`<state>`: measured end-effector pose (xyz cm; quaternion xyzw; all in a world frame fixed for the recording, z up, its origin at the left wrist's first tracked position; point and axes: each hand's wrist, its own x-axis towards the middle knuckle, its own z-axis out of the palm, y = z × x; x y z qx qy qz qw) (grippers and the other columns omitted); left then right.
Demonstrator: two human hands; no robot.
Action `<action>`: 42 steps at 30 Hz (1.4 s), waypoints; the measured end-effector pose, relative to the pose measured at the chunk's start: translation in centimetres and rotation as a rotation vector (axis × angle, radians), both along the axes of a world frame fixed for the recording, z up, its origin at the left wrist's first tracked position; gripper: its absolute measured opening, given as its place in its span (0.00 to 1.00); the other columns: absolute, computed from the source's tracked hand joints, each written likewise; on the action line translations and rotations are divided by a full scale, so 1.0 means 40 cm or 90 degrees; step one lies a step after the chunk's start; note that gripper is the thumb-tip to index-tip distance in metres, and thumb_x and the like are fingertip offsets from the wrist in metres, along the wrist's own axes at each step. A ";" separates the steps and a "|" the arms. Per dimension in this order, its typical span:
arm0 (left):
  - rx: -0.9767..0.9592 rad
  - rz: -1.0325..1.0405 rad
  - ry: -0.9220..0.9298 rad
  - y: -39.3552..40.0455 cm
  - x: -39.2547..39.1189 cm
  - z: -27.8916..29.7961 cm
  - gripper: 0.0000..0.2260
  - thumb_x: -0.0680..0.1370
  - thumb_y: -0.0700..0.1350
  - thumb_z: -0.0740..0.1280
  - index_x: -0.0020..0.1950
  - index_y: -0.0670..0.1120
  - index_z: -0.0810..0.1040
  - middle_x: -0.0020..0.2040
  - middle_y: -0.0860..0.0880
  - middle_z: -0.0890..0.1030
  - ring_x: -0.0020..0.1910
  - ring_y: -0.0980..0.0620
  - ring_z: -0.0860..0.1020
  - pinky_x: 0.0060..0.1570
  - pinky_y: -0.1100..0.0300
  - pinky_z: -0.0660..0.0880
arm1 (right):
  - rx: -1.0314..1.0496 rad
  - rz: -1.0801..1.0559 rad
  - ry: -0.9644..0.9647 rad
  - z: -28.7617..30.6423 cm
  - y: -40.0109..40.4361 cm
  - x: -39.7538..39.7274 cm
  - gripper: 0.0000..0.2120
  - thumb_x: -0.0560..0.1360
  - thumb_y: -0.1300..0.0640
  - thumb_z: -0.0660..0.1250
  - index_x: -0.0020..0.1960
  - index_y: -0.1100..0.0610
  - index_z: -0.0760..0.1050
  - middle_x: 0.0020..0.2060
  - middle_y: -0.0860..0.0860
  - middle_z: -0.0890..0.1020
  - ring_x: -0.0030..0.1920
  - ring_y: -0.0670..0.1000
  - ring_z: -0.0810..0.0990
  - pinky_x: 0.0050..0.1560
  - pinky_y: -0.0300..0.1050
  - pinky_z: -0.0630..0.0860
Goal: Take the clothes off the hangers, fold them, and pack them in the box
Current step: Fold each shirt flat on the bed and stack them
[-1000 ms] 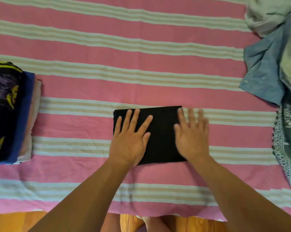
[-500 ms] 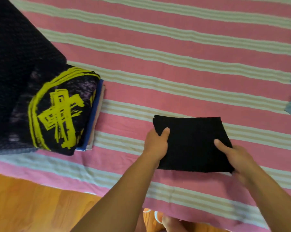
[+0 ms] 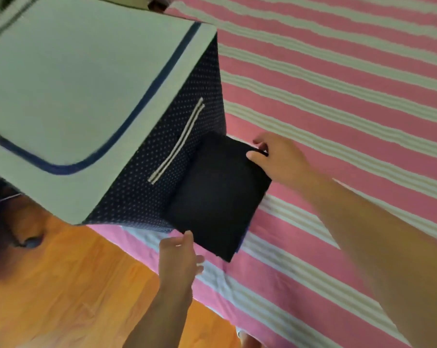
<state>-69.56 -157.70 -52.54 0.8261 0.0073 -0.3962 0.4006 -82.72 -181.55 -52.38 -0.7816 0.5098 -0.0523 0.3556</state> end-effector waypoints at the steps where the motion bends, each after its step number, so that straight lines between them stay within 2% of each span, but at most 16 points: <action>1: 0.073 -0.052 -0.109 0.014 0.005 -0.009 0.07 0.83 0.50 0.64 0.57 0.49 0.72 0.52 0.48 0.78 0.45 0.51 0.78 0.43 0.53 0.74 | -0.014 -0.010 0.022 -0.028 0.009 0.019 0.21 0.79 0.43 0.66 0.69 0.51 0.72 0.65 0.54 0.76 0.67 0.57 0.72 0.66 0.53 0.70; 2: 0.085 -0.128 -0.228 0.024 -0.001 -0.005 0.04 0.83 0.49 0.64 0.53 0.51 0.70 0.51 0.50 0.77 0.45 0.52 0.76 0.43 0.53 0.71 | -0.033 -0.043 0.010 -0.049 0.031 0.028 0.25 0.80 0.44 0.65 0.73 0.52 0.69 0.68 0.55 0.73 0.70 0.57 0.68 0.69 0.53 0.67; 4: -0.041 -0.349 -0.455 0.007 -0.026 0.009 0.02 0.81 0.46 0.64 0.50 0.54 0.73 0.50 0.53 0.76 0.50 0.50 0.76 0.46 0.53 0.71 | -0.094 -0.094 -0.033 -0.070 0.094 0.026 0.24 0.80 0.48 0.65 0.73 0.54 0.69 0.67 0.56 0.72 0.70 0.57 0.67 0.70 0.52 0.66; 6: -0.082 -0.591 -0.624 -0.071 -0.040 -0.033 0.13 0.81 0.51 0.61 0.63 0.51 0.77 0.62 0.47 0.77 0.65 0.44 0.74 0.61 0.47 0.72 | -0.128 -0.099 -0.047 -0.080 0.150 0.010 0.23 0.80 0.51 0.65 0.73 0.55 0.68 0.67 0.55 0.71 0.69 0.56 0.67 0.70 0.51 0.67; 7: -0.051 -0.665 -0.667 -0.132 -0.036 -0.060 0.20 0.82 0.55 0.58 0.72 0.51 0.74 0.71 0.43 0.72 0.73 0.41 0.67 0.70 0.43 0.67 | -0.129 -0.109 -0.047 -0.083 0.170 -0.004 0.23 0.81 0.52 0.64 0.74 0.54 0.68 0.68 0.53 0.70 0.69 0.54 0.67 0.70 0.49 0.67; 10: 0.101 -0.811 -0.718 -0.292 0.016 -0.139 0.27 0.83 0.62 0.47 0.82 0.56 0.58 0.82 0.42 0.55 0.82 0.39 0.50 0.78 0.38 0.49 | -0.124 -0.138 -0.038 -0.099 0.193 -0.081 0.22 0.80 0.56 0.65 0.74 0.53 0.68 0.68 0.51 0.71 0.69 0.51 0.66 0.67 0.41 0.63; 16: 0.191 -0.886 -0.719 -0.347 0.057 -0.206 0.27 0.83 0.62 0.44 0.82 0.58 0.59 0.82 0.45 0.59 0.81 0.41 0.53 0.78 0.40 0.47 | -0.048 -0.197 0.103 -0.106 0.243 -0.400 0.20 0.79 0.61 0.65 0.71 0.57 0.71 0.66 0.55 0.74 0.66 0.57 0.71 0.65 0.45 0.67; 19: 0.296 -0.907 -0.660 -0.349 0.022 -0.157 0.27 0.84 0.60 0.44 0.83 0.57 0.54 0.83 0.45 0.52 0.82 0.41 0.47 0.78 0.39 0.43 | 0.073 -0.246 0.154 -0.064 0.328 -0.591 0.21 0.80 0.61 0.64 0.72 0.56 0.71 0.67 0.54 0.72 0.69 0.57 0.71 0.69 0.46 0.65; 21: 0.339 -0.893 -0.633 -0.360 -0.052 -0.090 0.27 0.84 0.55 0.51 0.83 0.51 0.54 0.83 0.41 0.50 0.82 0.39 0.45 0.78 0.37 0.42 | 0.135 -0.311 0.157 0.001 0.401 -0.726 0.21 0.81 0.60 0.63 0.73 0.54 0.69 0.69 0.52 0.70 0.70 0.54 0.68 0.70 0.44 0.63; 24: 0.205 -0.949 -0.669 -0.374 -0.294 0.025 0.27 0.78 0.43 0.65 0.76 0.38 0.66 0.74 0.33 0.67 0.74 0.32 0.62 0.71 0.33 0.59 | 0.180 -0.428 0.155 0.114 0.510 -0.953 0.20 0.82 0.59 0.61 0.74 0.53 0.69 0.70 0.51 0.70 0.71 0.53 0.68 0.70 0.44 0.64; 26: 0.146 -1.061 -0.600 -0.366 -0.533 0.082 0.25 0.76 0.38 0.62 0.73 0.35 0.70 0.68 0.31 0.74 0.68 0.30 0.70 0.65 0.35 0.69 | 0.189 -0.493 0.152 0.175 0.580 -1.124 0.18 0.82 0.59 0.61 0.71 0.54 0.72 0.69 0.53 0.73 0.70 0.55 0.70 0.69 0.46 0.66; 30: 0.055 -1.202 -0.306 -0.289 -1.078 0.201 0.22 0.83 0.43 0.59 0.78 0.44 0.68 0.74 0.39 0.72 0.70 0.37 0.72 0.69 0.46 0.69 | 0.169 -0.658 0.119 0.254 0.719 -1.474 0.14 0.80 0.61 0.64 0.64 0.61 0.79 0.63 0.58 0.79 0.63 0.59 0.77 0.62 0.50 0.73; 32: 0.024 -1.221 -0.187 -0.241 -1.316 0.240 0.21 0.83 0.45 0.61 0.77 0.47 0.69 0.71 0.43 0.76 0.63 0.42 0.77 0.64 0.52 0.71 | 0.169 -0.704 0.119 0.268 0.776 -1.639 0.12 0.80 0.60 0.64 0.60 0.63 0.79 0.58 0.59 0.80 0.57 0.61 0.79 0.54 0.51 0.74; 34: 0.017 -1.192 -0.085 -0.203 -1.504 0.274 0.19 0.83 0.45 0.63 0.74 0.48 0.72 0.66 0.45 0.79 0.56 0.46 0.78 0.60 0.54 0.73 | 0.192 -0.729 0.127 0.264 0.836 -1.800 0.12 0.80 0.58 0.64 0.62 0.59 0.79 0.60 0.57 0.79 0.57 0.59 0.79 0.55 0.49 0.75; 39: 0.042 -1.154 0.022 -0.147 -1.778 0.358 0.13 0.82 0.48 0.65 0.67 0.52 0.78 0.63 0.48 0.80 0.60 0.47 0.78 0.65 0.47 0.74 | 0.245 -0.741 0.174 0.263 0.923 -2.144 0.18 0.80 0.58 0.66 0.69 0.56 0.75 0.69 0.58 0.67 0.64 0.61 0.76 0.64 0.50 0.74; 42: 0.019 -1.098 0.020 -0.151 -1.828 0.419 0.11 0.83 0.46 0.64 0.64 0.53 0.79 0.58 0.51 0.81 0.57 0.51 0.79 0.58 0.53 0.74 | 0.230 -0.735 0.246 0.277 0.817 -2.281 0.22 0.80 0.54 0.64 0.74 0.47 0.69 0.78 0.57 0.51 0.75 0.63 0.61 0.72 0.53 0.66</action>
